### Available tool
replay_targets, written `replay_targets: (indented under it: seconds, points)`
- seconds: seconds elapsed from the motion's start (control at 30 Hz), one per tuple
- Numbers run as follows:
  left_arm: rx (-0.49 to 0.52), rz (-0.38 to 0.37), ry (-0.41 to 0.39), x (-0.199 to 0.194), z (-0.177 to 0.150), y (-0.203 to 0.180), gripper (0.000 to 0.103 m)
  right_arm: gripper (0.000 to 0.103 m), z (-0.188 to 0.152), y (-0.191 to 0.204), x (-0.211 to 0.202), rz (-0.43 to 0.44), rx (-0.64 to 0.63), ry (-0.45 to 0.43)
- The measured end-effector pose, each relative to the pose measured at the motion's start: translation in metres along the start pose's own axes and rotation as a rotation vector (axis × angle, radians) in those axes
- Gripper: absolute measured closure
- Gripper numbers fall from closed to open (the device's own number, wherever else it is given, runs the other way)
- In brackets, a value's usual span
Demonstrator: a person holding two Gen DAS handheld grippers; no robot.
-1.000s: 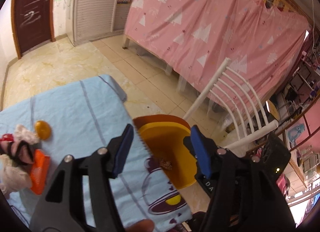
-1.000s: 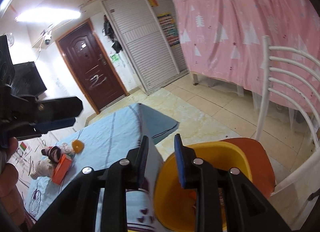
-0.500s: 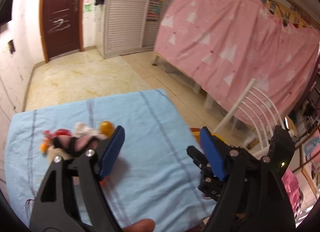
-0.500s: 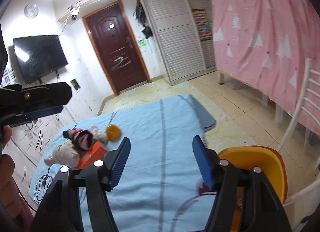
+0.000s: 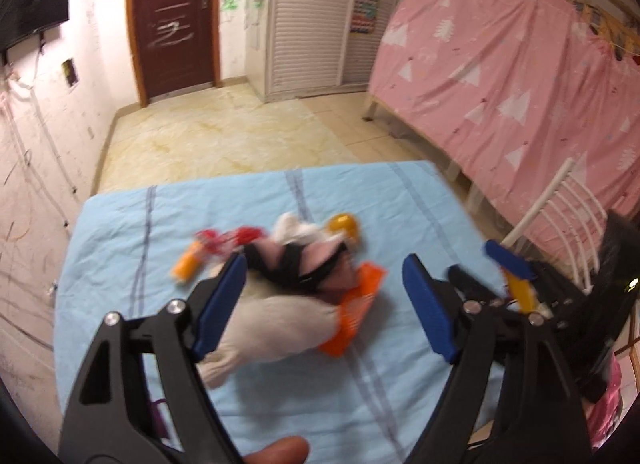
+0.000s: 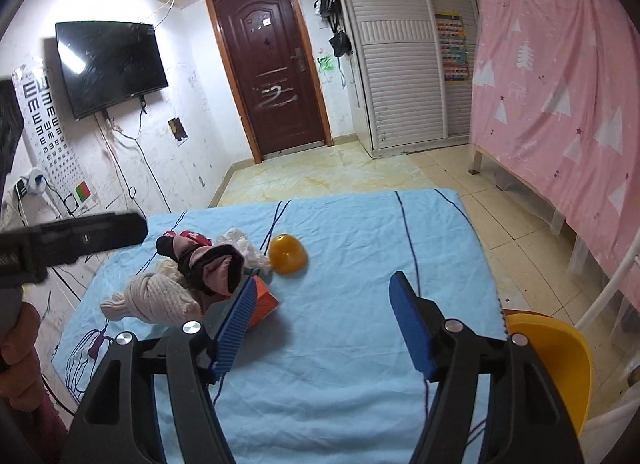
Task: Collect trash
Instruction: 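Move both open grippers back over the bedsheet, then grasp the beige knit sock ball with the left gripper while the right grasps the black-and-pink sock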
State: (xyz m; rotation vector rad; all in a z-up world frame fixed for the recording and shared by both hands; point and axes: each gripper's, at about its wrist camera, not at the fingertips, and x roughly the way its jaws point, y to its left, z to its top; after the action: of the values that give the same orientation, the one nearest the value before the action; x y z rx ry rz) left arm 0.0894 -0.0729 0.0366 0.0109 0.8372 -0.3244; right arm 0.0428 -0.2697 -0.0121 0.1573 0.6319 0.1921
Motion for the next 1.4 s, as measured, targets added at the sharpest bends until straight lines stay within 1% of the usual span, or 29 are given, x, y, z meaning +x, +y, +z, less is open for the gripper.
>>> replay_targets:
  seconds: [0.03,0.1,0.17,0.27,0.4,0.53,0.6,0.63,0.67,0.7,0.77,0.8,0.87,1.0,1.07,1.2,1.33,1.4]
  points:
    - [-0.008,0.013,0.006,0.002,-0.002,0.006,0.02,0.038,0.0,0.001,0.002,0.001,-0.004,0.004]
    - [-0.024,0.036,0.02,0.006,-0.009,0.016,0.017,0.037,0.001,0.006,0.006,0.007,-0.01,0.011]
    - [-0.038,0.031,0.046,0.013,-0.017,0.025,0.014,0.036,0.002,0.011,0.012,0.016,-0.019,0.02]
    - [-0.034,0.022,0.066,0.02,-0.026,0.028,0.01,0.036,0.004,0.021,0.019,0.029,-0.042,0.032]
    - [-0.024,0.018,0.086,0.029,-0.035,0.031,0.01,0.035,0.008,0.029,0.022,0.035,-0.065,0.033]
    - [-0.013,0.04,0.103,0.039,-0.045,0.032,0.01,0.034,0.011,0.031,0.027,0.033,-0.064,0.032]
    - [-0.022,0.029,0.114,0.043,-0.046,0.034,0.01,0.032,0.011,0.03,0.03,0.033,-0.06,0.037]
    - [-0.026,0.02,0.119,0.045,-0.047,0.035,0.011,0.032,0.011,0.03,0.032,0.035,-0.058,0.041]
    - [-0.029,0.01,0.118,0.046,-0.048,0.036,0.02,0.032,0.011,0.029,0.033,0.036,-0.057,0.044]
    - [-0.034,-0.017,0.121,0.047,-0.049,0.036,0.025,0.031,0.011,0.03,0.035,0.039,-0.054,0.048]
    - [-0.041,-0.041,0.118,0.046,-0.051,0.037,0.034,0.031,0.011,0.031,0.038,0.048,-0.053,0.054]
    - [-0.04,-0.049,0.113,0.045,-0.052,0.036,0.035,0.03,0.011,0.032,0.04,0.053,-0.055,0.056]
    - [-0.046,-0.059,0.111,0.043,-0.055,0.037,0.041,0.03,0.011,0.036,0.042,0.059,-0.065,0.057]
    - [-0.072,-0.074,0.087,0.028,-0.062,0.043,0.044,0.03,0.013,0.049,0.045,0.096,-0.092,0.056]
    - [-0.082,-0.076,0.057,0.014,-0.065,0.047,0.044,0.029,0.015,0.055,0.049,0.107,-0.107,0.062]
    - [-0.113,-0.036,-0.006,-0.017,-0.069,0.067,0.044,0.029,0.018,0.068,0.062,0.132,-0.137,0.083]
    - [-0.166,0.011,-0.05,-0.034,-0.069,0.092,0.044,0.028,0.02,0.082,0.079,0.156,-0.169,0.118]
    - [-0.196,0.022,-0.064,-0.039,-0.069,0.105,0.044,0.027,0.019,0.09,0.085,0.173,-0.191,0.137]
